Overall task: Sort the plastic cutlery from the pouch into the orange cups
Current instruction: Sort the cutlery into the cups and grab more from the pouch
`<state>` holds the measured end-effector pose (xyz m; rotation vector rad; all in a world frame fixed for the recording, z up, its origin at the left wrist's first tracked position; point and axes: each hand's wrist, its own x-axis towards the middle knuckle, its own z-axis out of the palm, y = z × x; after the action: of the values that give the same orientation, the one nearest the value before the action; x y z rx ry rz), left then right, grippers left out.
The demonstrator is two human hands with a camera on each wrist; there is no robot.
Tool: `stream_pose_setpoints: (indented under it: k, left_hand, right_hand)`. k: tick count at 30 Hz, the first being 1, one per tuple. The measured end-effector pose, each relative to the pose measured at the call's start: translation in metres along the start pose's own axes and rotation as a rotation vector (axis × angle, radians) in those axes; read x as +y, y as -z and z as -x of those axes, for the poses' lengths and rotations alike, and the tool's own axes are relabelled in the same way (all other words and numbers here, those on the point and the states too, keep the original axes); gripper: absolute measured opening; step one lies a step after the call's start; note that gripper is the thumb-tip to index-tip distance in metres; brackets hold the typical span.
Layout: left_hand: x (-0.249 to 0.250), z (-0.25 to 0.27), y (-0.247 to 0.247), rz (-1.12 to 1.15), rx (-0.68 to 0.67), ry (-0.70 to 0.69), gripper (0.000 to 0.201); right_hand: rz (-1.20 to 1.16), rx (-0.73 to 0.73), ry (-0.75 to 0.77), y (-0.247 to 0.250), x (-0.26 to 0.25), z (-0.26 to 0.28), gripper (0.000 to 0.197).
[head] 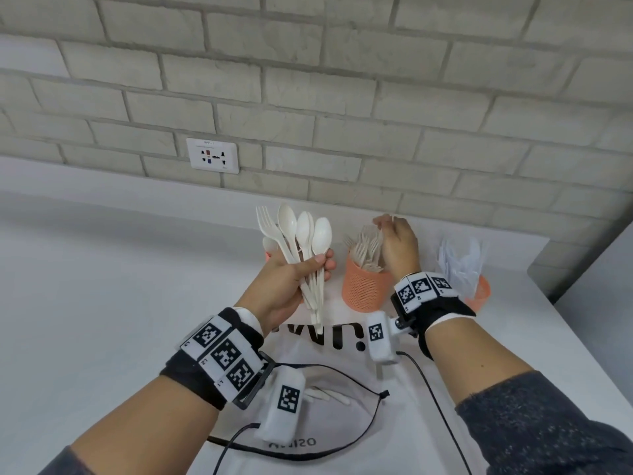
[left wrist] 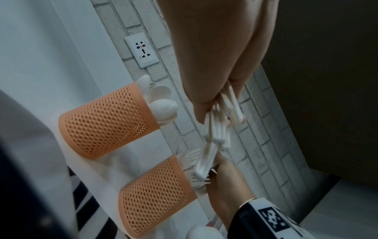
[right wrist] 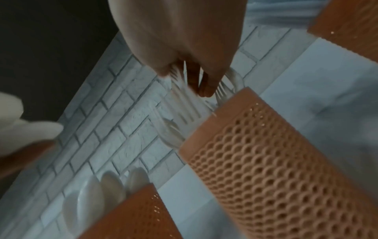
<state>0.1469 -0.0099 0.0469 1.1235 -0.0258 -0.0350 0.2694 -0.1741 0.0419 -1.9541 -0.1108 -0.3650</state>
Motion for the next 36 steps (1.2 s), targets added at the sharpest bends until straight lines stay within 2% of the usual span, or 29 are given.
stream_pose_setpoints:
  k: [3,5,6,8,11,13,14,16,17,18,19,22,26,30,32,34,36]
  left_hand:
    - [0.000,0.001,0.000,0.016,-0.012,-0.015,0.019]
    - [0.001,0.002,-0.001,0.014,-0.017,-0.019,0.021]
    - [0.001,0.003,-0.001,0.009,-0.017,-0.022,0.021]
    - [0.001,0.003,-0.003,-0.029,-0.004,-0.023,0.021]
    - [-0.002,0.004,-0.008,-0.152,0.042,-0.028,0.029]
    - [-0.004,0.005,-0.014,-0.241,0.072,-0.046,0.035]
    - [-0.005,0.005,-0.016,-0.298,0.084,-0.063,0.037]
    - [-0.006,0.007,-0.023,-0.421,0.094,-0.120,0.039]
    - [-0.006,0.008,-0.026,-0.472,0.090,-0.150,0.039]
    - [-0.006,0.010,-0.029,-0.503,0.083,-0.172,0.039]
    - [-0.006,0.012,-0.030,-0.516,0.070,-0.182,0.040]
    - [-0.005,0.018,-0.029,-0.514,0.026,-0.161,0.042]
    - [-0.004,0.021,-0.022,-0.317,-0.038,-0.057,0.026]
    - [-0.003,0.022,-0.018,-0.210,-0.018,-0.033,0.021]
    - [-0.001,0.022,-0.015,-0.085,0.010,-0.001,0.020]
    - [0.001,0.023,-0.015,0.039,0.017,0.024,0.028]
    - [0.002,0.025,-0.016,0.037,-0.004,0.022,0.029]
  right_hand:
    - [0.191,-0.114,-0.012,-0.001,0.004,-0.001,0.032]
    - [0.120,-0.159,0.008,0.004,-0.004,0.001,0.043]
    - [0.050,-0.136,0.034,0.005,-0.009,0.001,0.050]
    - [-0.022,-0.058,0.170,0.005,-0.021,0.005,0.052]
    - [-0.012,-0.009,0.453,0.004,-0.053,0.021,0.031]
    - [-0.059,-0.104,0.570,0.004,-0.076,0.039,0.015]
    - [-0.055,-0.183,0.583,0.002,-0.087,0.048,0.016]
    - [0.064,-0.336,0.537,-0.004,-0.100,0.063,0.037]
    - [0.164,-0.366,0.513,-0.007,-0.103,0.069,0.048]
    - [0.256,-0.358,0.509,-0.011,-0.104,0.072,0.053]
    - [0.297,-0.331,0.510,-0.012,-0.105,0.075,0.049]
    - [0.086,-0.272,0.431,-0.001,-0.111,0.073,0.027]
    - [-0.112,-0.229,0.373,0.021,-0.120,0.061,0.017]
    - [-0.243,-0.074,0.409,0.047,-0.122,0.050,0.034]
    - [-0.189,0.036,0.459,0.058,-0.115,0.043,0.039]
    - [-0.064,0.150,0.535,0.062,-0.103,0.036,0.036]
    - [-0.004,0.224,0.551,0.059,-0.084,0.031,0.033]
